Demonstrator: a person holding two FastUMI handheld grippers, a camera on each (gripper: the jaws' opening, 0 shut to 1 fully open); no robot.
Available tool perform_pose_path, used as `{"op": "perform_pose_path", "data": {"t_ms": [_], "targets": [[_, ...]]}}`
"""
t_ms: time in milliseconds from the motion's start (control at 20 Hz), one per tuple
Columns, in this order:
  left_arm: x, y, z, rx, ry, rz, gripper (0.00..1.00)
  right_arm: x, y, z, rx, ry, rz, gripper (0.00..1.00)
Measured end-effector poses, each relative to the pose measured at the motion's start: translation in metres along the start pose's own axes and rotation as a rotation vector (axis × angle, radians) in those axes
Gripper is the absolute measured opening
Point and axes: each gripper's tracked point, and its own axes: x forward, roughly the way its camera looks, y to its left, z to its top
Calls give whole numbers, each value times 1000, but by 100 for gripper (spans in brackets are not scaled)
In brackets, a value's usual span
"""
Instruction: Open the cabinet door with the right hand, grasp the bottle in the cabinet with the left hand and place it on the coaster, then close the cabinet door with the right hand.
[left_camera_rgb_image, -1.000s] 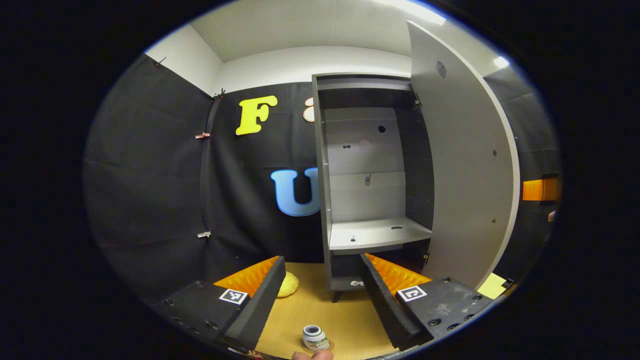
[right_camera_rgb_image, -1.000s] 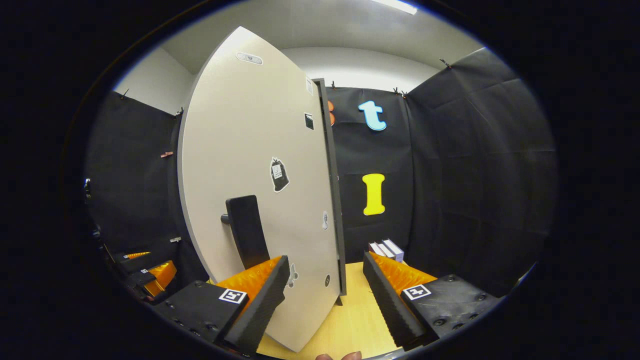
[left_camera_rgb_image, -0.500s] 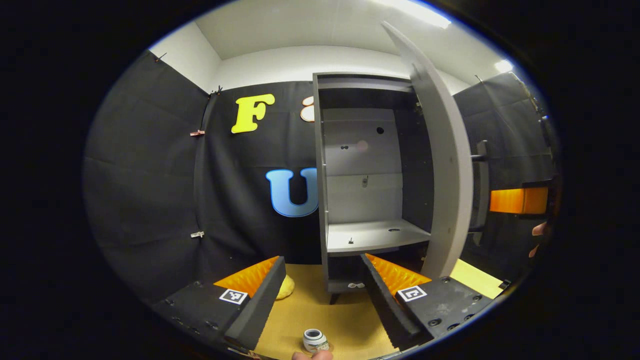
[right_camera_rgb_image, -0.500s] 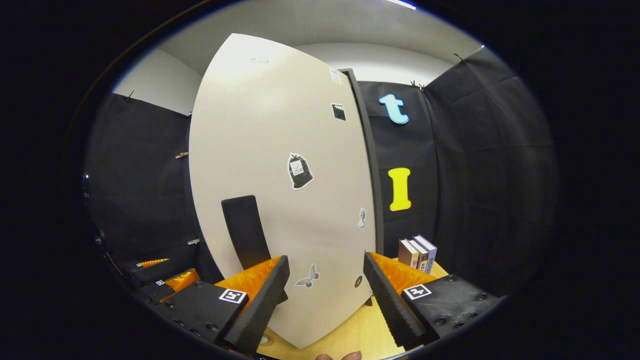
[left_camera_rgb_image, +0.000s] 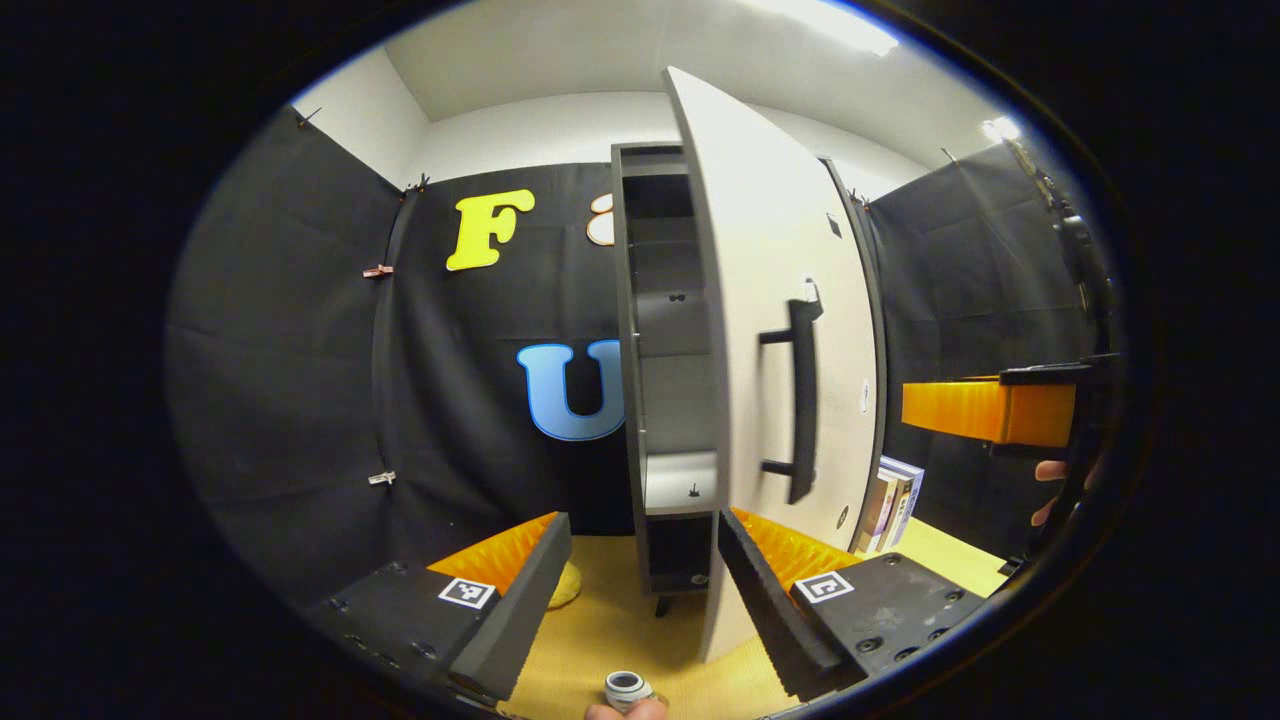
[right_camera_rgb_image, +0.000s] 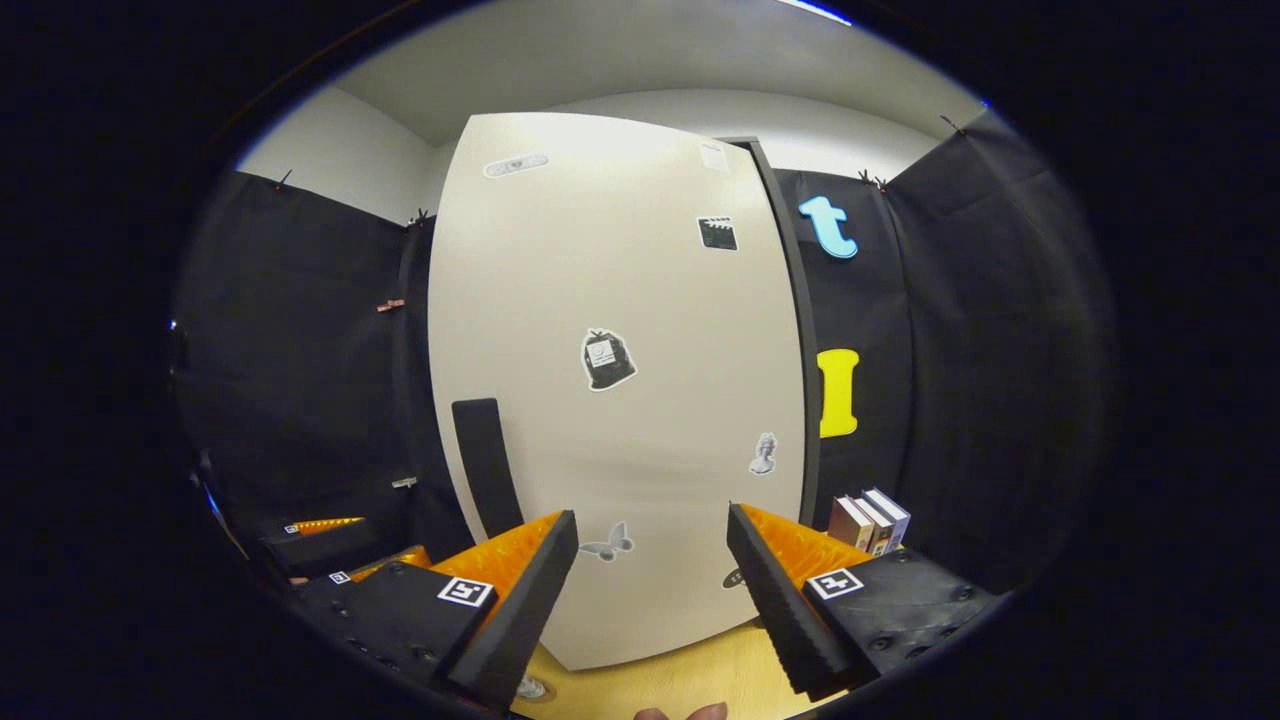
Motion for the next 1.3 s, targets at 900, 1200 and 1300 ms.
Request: {"op": "perform_pose_path", "data": {"t_ms": [900,1200,1300], "targets": [[-7,-39,28,13,-28,-62,93,-29,-70,21,-24,-28,-116,98],[-11,-33,28,5,-32,-42,93,-32,-68,32,-43,-59,-112,98],[-12,-32,26,-4,-29,-37,93,-32,-68,30,-51,-58,-111,98]]}}
